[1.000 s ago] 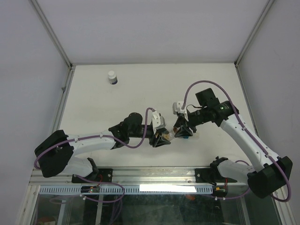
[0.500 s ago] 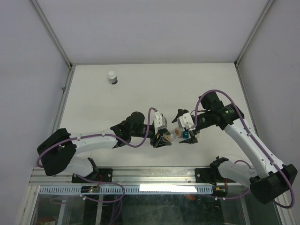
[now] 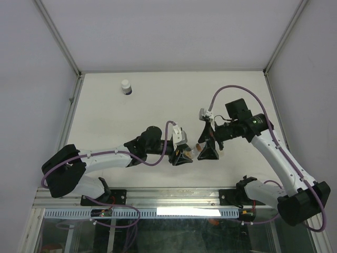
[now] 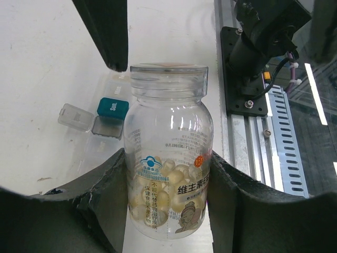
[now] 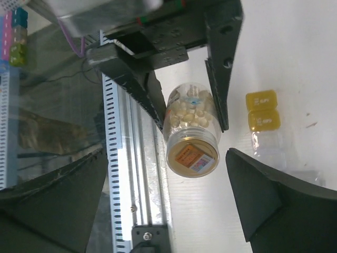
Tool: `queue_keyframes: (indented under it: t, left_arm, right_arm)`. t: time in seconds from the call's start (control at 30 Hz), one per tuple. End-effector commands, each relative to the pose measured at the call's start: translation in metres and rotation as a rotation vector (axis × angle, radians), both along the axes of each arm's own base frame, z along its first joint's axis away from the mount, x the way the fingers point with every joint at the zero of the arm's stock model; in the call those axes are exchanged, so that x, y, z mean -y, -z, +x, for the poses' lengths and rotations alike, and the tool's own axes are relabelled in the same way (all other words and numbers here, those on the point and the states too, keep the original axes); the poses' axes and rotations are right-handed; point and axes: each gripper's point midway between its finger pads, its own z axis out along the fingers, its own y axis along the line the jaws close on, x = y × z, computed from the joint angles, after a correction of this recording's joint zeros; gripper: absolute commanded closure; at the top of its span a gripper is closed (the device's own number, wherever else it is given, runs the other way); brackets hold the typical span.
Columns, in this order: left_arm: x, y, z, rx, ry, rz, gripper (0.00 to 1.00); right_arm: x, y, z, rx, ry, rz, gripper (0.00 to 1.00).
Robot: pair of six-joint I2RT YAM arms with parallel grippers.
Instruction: Sort the pills into containers
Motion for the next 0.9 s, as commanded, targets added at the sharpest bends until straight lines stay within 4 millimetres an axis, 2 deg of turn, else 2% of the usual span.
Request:
queue_keyframes:
  t: [0.0, 0.17, 0.5, 0.73, 0.87]
  left_arm:
    - [0.005, -0.028, 0.009, 0.047, -0.026, -0.091, 1.00]
    - [0.006, -0.027, 0.010, 0.043, -0.028, -0.090, 1.00]
    - [0.008, -0.027, 0.012, 0.041, -0.034, -0.087, 1.00]
    - [0.007, -0.027, 0.011, 0.042, -0.033, -0.085, 1.00]
    - [0.006, -0.026, 0.008, 0.042, -0.018, -0.080, 1.00]
  right_arm:
    - [-0.002, -0.001, 0.012, -0.134, 0.138, -0.041, 0.05]
    - [-0.003, 0.008, 0.015, -0.150, 0.163, -0.069, 0.15]
    - [-0.006, 0.018, 0.017, -0.156, 0.172, -0.102, 0.42]
    - [-0.008, 0.015, 0.012, -0.138, 0.133, -0.092, 0.68]
    - [-0.010, 0.006, 0.007, -0.066, 0.031, -0.061, 0.97]
